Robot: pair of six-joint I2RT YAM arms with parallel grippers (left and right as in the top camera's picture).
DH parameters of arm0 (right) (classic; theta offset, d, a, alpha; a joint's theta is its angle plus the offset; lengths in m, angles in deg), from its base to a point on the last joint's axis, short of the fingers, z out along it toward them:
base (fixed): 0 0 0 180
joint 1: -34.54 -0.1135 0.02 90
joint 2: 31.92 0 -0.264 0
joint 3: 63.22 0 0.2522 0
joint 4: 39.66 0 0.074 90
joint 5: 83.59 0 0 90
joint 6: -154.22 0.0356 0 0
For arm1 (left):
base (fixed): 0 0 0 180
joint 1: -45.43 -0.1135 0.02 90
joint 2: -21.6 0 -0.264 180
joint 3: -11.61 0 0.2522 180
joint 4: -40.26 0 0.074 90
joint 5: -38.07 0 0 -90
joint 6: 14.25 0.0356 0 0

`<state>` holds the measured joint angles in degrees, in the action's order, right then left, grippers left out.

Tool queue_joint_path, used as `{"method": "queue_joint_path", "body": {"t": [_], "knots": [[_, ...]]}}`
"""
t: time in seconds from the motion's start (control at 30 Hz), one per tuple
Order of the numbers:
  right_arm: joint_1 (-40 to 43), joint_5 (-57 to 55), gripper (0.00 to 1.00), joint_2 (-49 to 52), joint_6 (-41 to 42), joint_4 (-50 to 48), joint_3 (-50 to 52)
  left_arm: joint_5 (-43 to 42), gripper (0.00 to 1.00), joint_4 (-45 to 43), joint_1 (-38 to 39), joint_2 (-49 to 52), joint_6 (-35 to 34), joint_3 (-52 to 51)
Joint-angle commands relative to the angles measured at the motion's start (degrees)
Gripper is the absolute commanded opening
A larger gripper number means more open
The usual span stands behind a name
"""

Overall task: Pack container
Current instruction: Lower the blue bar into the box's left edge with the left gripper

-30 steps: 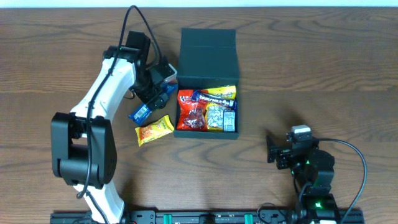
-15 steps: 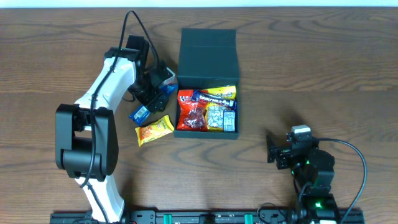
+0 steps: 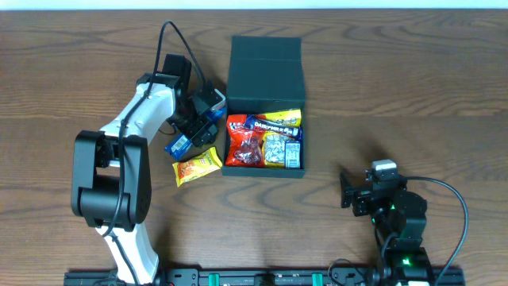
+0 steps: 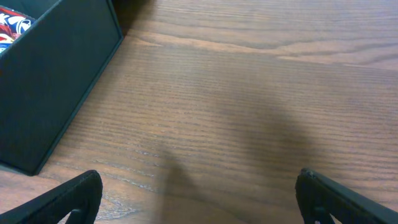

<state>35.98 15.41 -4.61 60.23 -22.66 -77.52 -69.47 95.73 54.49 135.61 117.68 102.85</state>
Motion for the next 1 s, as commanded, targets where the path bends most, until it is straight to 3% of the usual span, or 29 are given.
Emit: {"method": "queue_joint_path", "body": {"t": [0.0,0.17,0.43,0.7,0.87,0.97], "knots": [[0.37,-0.17,0.99,-0.31,0.31,0.02,0.22,-1.64,0.92,-0.07,-0.11,1.33,0.02,-0.46],[0.37,-0.15,0.99,-0.31,0.31,0.00,0.22,-1.57,0.78,0.02,-0.02,2.86,0.02,-0.46],[0.37,-0.15,0.99,-0.31,0.31,0.02,0.22,-0.57,0.67,0.59,-0.04,2.86,0.00,-0.46],[0.37,-0.17,0.99,-0.31,0.31,0.02,0.22,1.25,0.45,0.68,-0.02,2.86,0.02,-0.46],[0.37,-0.15,0.99,-0.31,0.31,0.02,0.22,1.70,0.39,0.70,-0.04,2.86,0.02,-0.46],[0.37,-0.17,0.99,-0.31,0.31,0.00,0.22,3.52,0.30,0.66,-0.04,2.86,0.00,-0.46]]}}
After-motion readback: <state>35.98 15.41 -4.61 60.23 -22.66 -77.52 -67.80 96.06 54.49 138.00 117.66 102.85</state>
